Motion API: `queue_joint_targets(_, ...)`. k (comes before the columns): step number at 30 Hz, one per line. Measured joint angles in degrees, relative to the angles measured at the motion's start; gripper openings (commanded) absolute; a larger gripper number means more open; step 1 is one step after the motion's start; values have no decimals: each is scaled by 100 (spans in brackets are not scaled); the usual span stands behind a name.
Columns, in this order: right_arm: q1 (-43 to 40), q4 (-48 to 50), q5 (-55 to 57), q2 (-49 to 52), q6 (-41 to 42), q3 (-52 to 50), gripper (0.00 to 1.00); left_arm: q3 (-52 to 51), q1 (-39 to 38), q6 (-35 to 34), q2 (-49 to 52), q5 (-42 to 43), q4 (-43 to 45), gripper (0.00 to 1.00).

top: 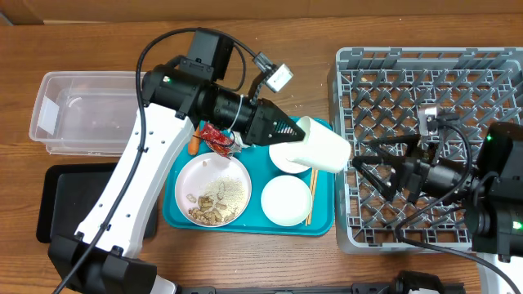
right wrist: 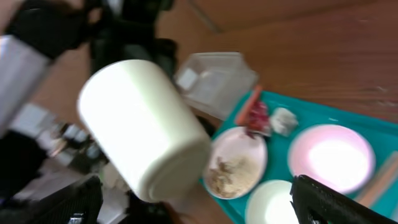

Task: Sort waste into correct bins and load items into the dishwasher
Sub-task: 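Pass the white cup from the left gripper to the right gripper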

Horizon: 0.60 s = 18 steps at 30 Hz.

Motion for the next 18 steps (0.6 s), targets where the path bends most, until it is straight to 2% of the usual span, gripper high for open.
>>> queue_joint_targets(3, 0, 55, -457, 0, -61, 0, 95, 2, -57, 61, 0, 245, 46, 4)
queue_joint_targets(5, 13, 74, -693, 0, -109, 0, 87, 2, -98, 85, 0, 411, 142, 4)
queue_joint_targets(13, 415, 348, -1217, 7, -365, 0, 85, 2, -328, 168, 0, 741, 476, 4)
queue_joint_targets(18, 719, 531, -1193, 20, -448, 0, 66, 2, -470, 168, 0, 938, 599, 4)
